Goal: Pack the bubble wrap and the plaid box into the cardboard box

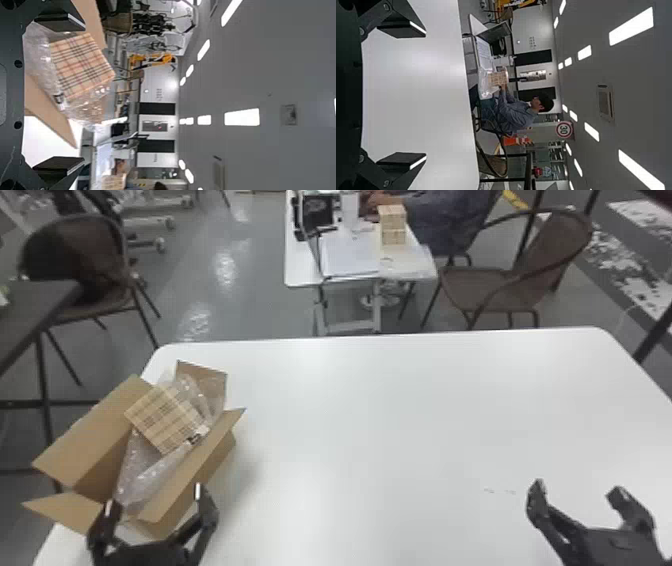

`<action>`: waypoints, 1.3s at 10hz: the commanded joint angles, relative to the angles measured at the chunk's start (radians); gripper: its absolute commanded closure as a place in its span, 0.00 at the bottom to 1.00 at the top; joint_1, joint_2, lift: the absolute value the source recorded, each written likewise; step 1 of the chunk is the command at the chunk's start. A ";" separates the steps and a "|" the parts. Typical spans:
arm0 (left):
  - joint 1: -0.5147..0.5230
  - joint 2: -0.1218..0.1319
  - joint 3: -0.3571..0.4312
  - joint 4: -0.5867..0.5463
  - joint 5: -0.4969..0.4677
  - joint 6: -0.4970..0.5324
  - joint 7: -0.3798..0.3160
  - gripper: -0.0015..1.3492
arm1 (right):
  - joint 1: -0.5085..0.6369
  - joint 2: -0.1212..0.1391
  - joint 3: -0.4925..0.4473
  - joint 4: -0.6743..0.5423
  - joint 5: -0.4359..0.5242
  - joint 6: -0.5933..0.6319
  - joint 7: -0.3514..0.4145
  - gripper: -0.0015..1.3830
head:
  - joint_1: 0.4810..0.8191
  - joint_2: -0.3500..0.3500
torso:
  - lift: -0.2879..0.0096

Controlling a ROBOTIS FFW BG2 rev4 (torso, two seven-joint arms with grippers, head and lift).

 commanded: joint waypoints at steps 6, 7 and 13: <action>0.107 -0.007 0.083 -0.144 -0.013 0.312 -0.244 0.09 | 0.145 0.000 0.008 -0.103 0.054 0.125 0.036 0.14 | 0.63 0.66 | 0.63; 0.109 -0.007 0.080 -0.141 -0.016 0.309 -0.237 0.09 | 0.142 0.006 0.008 -0.106 0.068 0.125 0.034 0.14 | 0.63 0.66 | 0.63; 0.086 -0.007 0.082 -0.144 -0.036 0.306 -0.235 0.09 | 0.136 0.057 -0.002 -0.112 0.120 0.123 0.036 0.14 | 0.63 0.67 | 0.63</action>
